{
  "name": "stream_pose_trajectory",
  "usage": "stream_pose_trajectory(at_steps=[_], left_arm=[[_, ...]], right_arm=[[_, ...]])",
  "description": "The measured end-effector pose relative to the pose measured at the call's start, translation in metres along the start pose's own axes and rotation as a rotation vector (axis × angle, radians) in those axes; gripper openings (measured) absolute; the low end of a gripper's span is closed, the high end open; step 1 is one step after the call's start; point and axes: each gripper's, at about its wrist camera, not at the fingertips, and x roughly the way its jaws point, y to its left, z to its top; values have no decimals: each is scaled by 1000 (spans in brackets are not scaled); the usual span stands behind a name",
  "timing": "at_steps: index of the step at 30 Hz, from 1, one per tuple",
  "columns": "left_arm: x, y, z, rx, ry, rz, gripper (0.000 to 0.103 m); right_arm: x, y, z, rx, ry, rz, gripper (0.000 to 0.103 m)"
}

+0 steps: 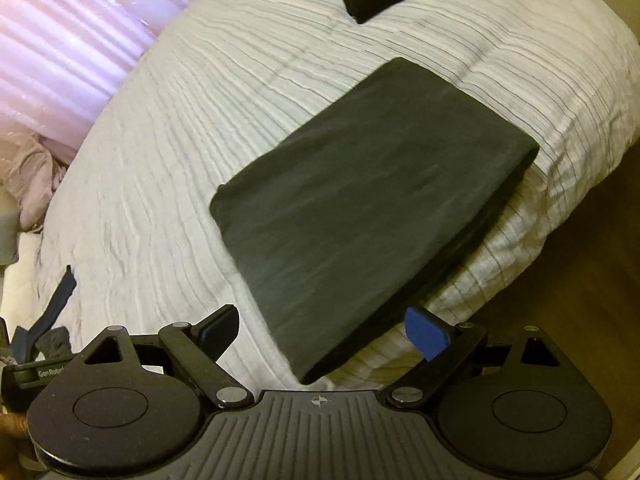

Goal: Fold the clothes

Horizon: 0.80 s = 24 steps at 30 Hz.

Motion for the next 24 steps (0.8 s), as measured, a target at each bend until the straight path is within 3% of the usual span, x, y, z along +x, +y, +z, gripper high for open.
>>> stream_pose_trajectory(at_steps=[7, 24], left_arm=[[-15, 1, -16, 58, -25, 34, 96], [-26, 15, -37, 45, -44, 18, 97]], right_arm=[[-3, 12, -11, -12, -2, -1, 93], [-13, 26, -28, -49, -1, -24, 93]])
